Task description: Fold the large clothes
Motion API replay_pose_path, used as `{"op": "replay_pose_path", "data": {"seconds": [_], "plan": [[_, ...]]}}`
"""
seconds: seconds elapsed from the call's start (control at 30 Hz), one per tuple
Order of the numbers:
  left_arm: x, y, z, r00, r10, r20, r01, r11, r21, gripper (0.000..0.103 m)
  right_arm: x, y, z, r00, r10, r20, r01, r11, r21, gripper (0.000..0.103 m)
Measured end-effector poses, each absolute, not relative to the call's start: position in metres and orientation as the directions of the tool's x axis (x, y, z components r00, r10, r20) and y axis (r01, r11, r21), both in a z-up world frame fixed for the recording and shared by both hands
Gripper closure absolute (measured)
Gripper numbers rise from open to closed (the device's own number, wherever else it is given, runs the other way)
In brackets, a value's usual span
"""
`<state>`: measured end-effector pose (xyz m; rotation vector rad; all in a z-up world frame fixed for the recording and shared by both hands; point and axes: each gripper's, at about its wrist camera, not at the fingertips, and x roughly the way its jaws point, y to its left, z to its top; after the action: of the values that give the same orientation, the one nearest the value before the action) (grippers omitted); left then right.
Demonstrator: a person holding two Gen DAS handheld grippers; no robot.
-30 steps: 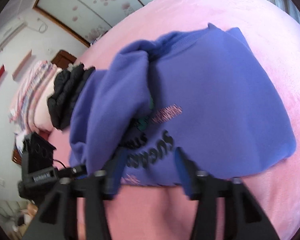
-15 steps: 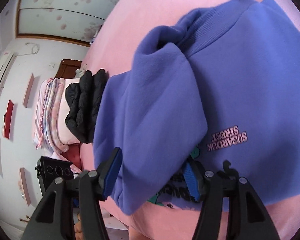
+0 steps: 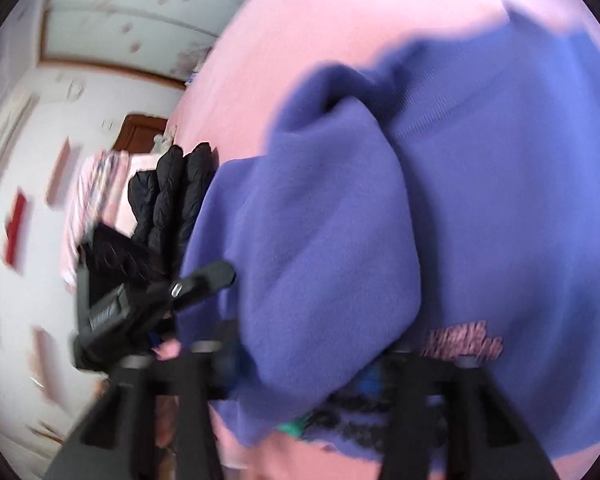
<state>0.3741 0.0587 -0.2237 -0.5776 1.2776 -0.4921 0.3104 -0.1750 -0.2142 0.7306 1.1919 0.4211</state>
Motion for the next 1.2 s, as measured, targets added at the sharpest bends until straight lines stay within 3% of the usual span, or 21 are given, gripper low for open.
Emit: {"op": "replay_pose_path", "data": {"seconds": [0.1,0.27,0.33,0.47,0.57,0.67,0.87,0.9,0.97,1.07,1.2], "plan": [[0.37,0.062,-0.191,0.359,-0.64,-0.679,0.114,0.752,-0.649,0.082,0.309,-0.17,-0.189,0.421,0.583,-0.695,-0.046,0.779,0.625,0.093],[0.34,0.076,-0.177,0.54,-0.686,-0.488,0.215,0.673,-0.708,0.083,0.294,-0.172,-0.15,0.621,0.557,-0.551,-0.235,0.803,0.547,0.094],[0.332,0.082,-0.195,0.546,-0.685,-0.482,0.197,0.664,-0.721,0.083,0.288,-0.173,-0.15,0.659,0.545,-0.518,-0.276,0.816,0.507,0.094],[0.313,0.069,-0.254,0.456,-0.672,-0.583,0.059,0.676,-0.734,0.083,0.288,-0.17,-0.178,0.603,0.512,-0.612,-0.258,0.851,0.457,0.094],[0.303,0.072,-0.279,0.417,-0.698,-0.582,-0.037,0.627,-0.778,0.08,0.28,-0.171,-0.206,0.522,0.475,-0.708,-0.222,0.878,0.425,0.094],[0.3,0.075,-0.286,0.389,-0.717,-0.578,-0.086,0.597,-0.798,0.08,0.266,-0.182,-0.223,0.48,0.491,-0.727,-0.175,0.866,0.469,0.092],[0.301,0.066,-0.27,0.323,-0.669,-0.67,-0.076,0.687,-0.723,0.075,0.251,-0.192,-0.238,0.454,0.483,-0.749,-0.102,0.863,0.495,0.085],[0.303,0.058,-0.262,0.304,-0.655,-0.692,-0.07,0.709,-0.702,0.073,0.249,-0.193,-0.238,0.452,0.481,-0.752,-0.096,0.864,0.495,0.084],[0.299,0.06,-0.255,0.273,-0.64,-0.718,-0.054,0.735,-0.676,0.052,0.244,-0.193,-0.234,0.451,0.451,-0.77,-0.095,0.882,0.462,0.073],[0.288,0.06,-0.24,0.274,-0.602,-0.75,-0.027,0.775,-0.631,0.037,0.232,-0.191,-0.217,0.476,0.363,-0.801,-0.113,0.928,0.354,0.066],[0.273,0.064,-0.213,0.329,-0.511,-0.794,-0.001,0.84,-0.542,0.035,0.218,-0.187,-0.187,0.532,0.308,-0.789,-0.151,0.951,0.269,0.066]]}}
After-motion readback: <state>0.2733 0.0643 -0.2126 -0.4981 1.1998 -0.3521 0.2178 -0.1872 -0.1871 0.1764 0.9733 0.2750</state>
